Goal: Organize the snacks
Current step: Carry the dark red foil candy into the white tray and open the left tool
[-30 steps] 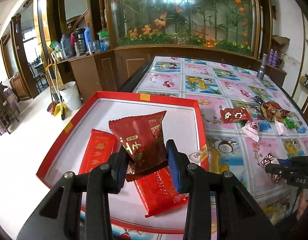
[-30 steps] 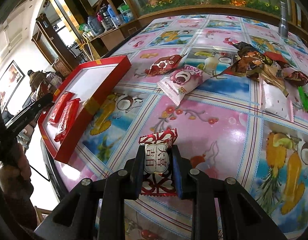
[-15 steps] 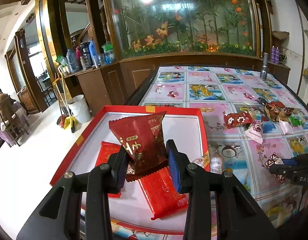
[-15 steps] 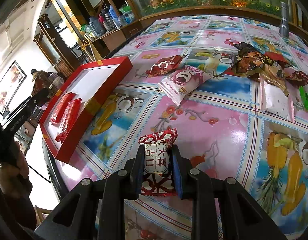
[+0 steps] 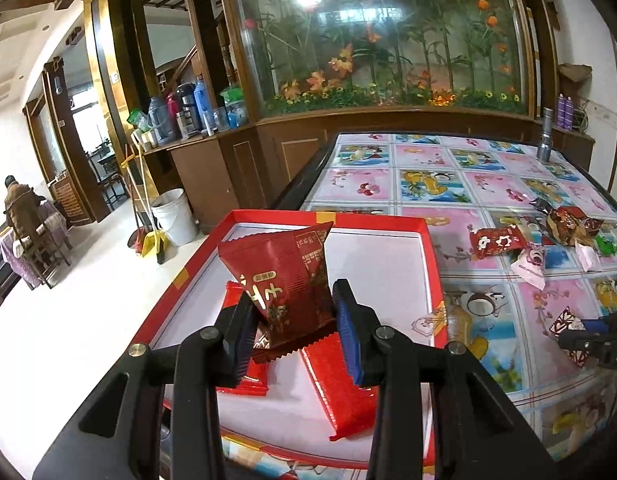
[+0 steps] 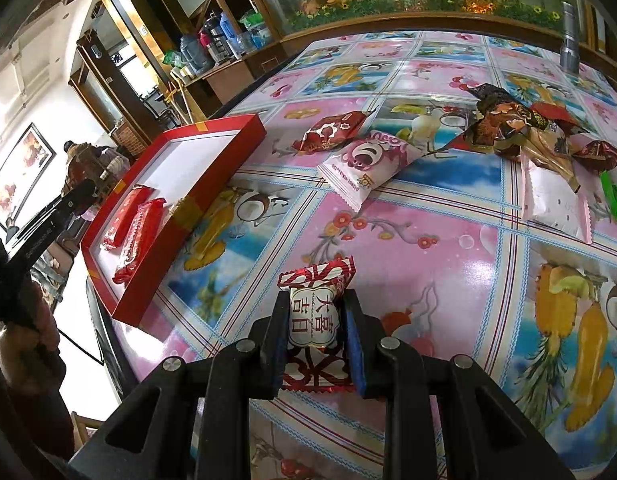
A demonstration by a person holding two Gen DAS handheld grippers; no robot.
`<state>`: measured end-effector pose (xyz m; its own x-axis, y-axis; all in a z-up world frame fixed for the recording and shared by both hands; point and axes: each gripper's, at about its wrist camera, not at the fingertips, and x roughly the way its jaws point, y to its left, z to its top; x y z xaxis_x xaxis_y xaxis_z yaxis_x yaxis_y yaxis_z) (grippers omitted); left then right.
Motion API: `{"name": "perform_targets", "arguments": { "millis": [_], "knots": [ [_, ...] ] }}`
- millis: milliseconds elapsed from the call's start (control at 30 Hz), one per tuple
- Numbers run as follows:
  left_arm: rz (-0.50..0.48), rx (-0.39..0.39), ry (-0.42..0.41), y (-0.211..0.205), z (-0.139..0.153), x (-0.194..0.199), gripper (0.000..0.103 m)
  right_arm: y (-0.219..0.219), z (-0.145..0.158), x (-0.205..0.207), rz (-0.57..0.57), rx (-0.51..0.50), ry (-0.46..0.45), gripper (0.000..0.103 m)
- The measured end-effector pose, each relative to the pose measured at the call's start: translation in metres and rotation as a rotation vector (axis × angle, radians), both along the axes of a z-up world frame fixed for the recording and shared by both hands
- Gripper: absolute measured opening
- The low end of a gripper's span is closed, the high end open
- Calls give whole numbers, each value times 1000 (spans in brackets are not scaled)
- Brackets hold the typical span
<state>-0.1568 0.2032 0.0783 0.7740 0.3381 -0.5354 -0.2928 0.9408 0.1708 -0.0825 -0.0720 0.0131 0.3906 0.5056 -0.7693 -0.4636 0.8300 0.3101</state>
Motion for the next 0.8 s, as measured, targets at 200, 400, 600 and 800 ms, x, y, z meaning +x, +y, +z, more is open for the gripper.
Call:
{"name": "perform_targets", "arguments": {
  "millis": [200, 400, 600, 800],
  "knots": [
    [27, 8, -5, 10, -1, -3, 35, 1, 1, 0, 0, 0, -1, 26],
    [52, 6, -14, 20, 0, -6, 35, 1, 0, 0, -1, 0, -1, 26],
    [63, 6, -18, 24, 1, -8, 35, 1, 0, 0, -1, 0, -1, 26],
    [65, 5, -19, 27, 2, -9, 35, 1, 0, 0, 0, 0, -3, 26]
  ]
}}
